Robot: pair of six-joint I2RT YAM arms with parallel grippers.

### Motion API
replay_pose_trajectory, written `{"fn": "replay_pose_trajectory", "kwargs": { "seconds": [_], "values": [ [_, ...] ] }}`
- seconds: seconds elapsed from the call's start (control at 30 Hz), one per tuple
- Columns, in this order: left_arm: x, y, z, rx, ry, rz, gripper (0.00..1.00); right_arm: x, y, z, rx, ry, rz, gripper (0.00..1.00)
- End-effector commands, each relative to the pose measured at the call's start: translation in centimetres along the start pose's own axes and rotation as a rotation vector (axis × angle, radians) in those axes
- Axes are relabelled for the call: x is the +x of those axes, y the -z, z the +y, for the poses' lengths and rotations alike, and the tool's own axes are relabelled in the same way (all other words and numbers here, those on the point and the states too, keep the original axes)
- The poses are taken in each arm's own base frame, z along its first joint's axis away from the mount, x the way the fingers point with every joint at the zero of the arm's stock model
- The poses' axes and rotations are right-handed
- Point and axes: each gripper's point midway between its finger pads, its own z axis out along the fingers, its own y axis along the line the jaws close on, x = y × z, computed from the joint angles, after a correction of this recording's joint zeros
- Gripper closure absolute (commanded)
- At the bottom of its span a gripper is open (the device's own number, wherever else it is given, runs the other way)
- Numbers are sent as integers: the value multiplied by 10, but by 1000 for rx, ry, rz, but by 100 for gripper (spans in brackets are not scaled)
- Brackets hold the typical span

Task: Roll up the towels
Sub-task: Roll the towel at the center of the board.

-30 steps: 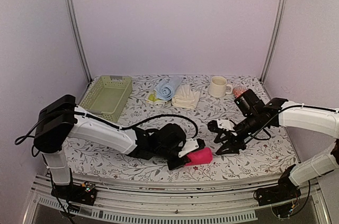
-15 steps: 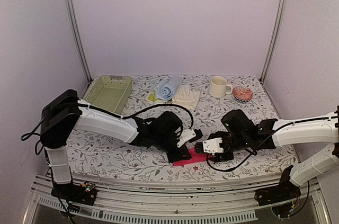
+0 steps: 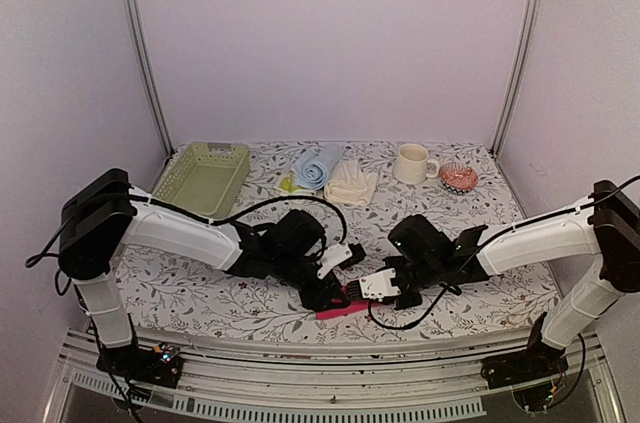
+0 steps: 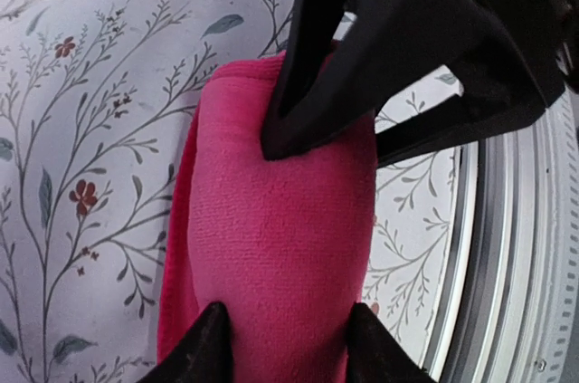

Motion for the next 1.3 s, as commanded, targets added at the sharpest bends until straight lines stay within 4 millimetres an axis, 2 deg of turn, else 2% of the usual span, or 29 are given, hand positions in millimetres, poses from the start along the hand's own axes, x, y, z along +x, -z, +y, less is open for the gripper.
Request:
{"fn": "replay_pose_trajectory", "kwargs": {
  "seconds": [0.0, 0.13, 0.3, 0.37, 0.43, 0.6, 0.67, 0.83, 1.07, 1.27],
  "values": [
    [33, 29, 6, -84, 64, 44, 52, 11, -7, 49, -249, -47, 48, 78],
    [28, 64, 12, -223, 68, -55, 49, 8, -6, 57, -377, -117, 50, 79],
    [37, 104, 7, -359, 56, -174, 47, 6, -10, 60, -515, -220, 52, 80],
    [38, 114, -1, -405, 3, -204, 47, 4, -13, 57, -558, -256, 50, 80],
    [41, 116, -14, -443, -72, -199, 47, 4, -16, 55, -605, -292, 59, 80],
    [52, 106, -11, -519, -116, -104, 46, 6, -20, 54, -723, -388, 88, 80],
    [48, 98, -20, -531, -189, -85, 45, 4, -23, 48, -742, -412, 93, 80],
    [36, 69, -33, -550, -343, -16, 43, 6, -25, 47, -773, -445, 108, 80],
    [16, 42, -30, -617, -502, 41, 40, 7, -31, 50, -812, -471, 124, 80],
    [18, 22, -25, -631, -605, 114, 36, 5, -31, 47, -806, -475, 119, 80]
  ]
}}
